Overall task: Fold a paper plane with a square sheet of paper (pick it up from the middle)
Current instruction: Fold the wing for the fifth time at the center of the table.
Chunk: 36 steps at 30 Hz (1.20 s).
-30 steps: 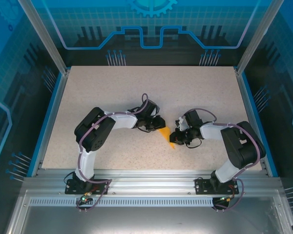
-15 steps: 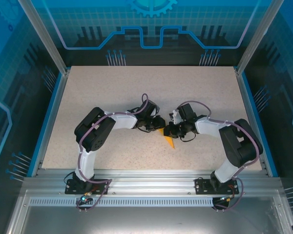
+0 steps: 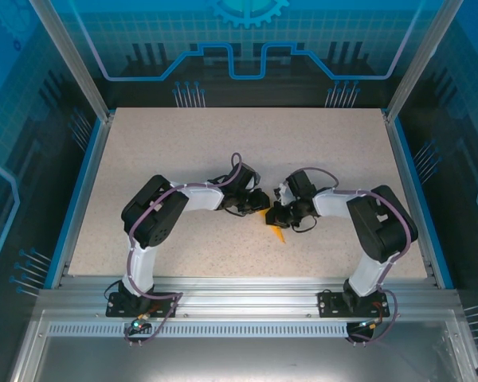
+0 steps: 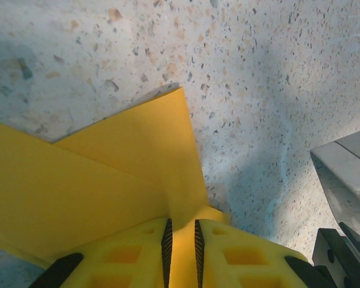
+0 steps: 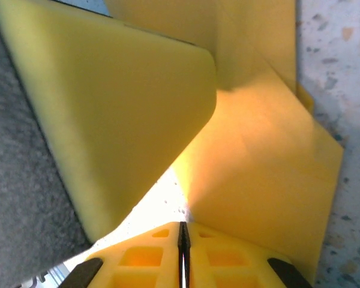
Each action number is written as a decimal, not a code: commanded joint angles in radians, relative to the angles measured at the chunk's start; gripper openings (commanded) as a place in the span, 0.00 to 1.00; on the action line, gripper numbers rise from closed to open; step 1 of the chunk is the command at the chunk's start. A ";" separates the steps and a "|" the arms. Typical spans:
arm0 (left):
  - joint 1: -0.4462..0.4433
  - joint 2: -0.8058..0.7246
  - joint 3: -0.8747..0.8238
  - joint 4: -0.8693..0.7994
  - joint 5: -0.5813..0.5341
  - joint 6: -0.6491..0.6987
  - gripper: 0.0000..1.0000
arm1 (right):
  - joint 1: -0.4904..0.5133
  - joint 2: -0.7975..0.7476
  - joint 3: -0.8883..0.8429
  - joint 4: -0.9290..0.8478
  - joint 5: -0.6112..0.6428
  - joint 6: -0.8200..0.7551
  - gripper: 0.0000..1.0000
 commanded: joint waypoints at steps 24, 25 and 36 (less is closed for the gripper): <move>0.019 0.038 -0.031 -0.052 -0.018 0.019 0.18 | -0.078 -0.371 -0.410 -0.093 0.019 0.074 0.13; 0.019 0.037 -0.031 -0.052 -0.014 0.022 0.19 | -0.095 -0.394 -0.417 -0.096 0.011 0.070 0.12; 0.002 -0.096 -0.016 -0.062 0.021 0.025 0.37 | -0.142 -0.605 -0.290 -0.259 0.155 -0.031 0.33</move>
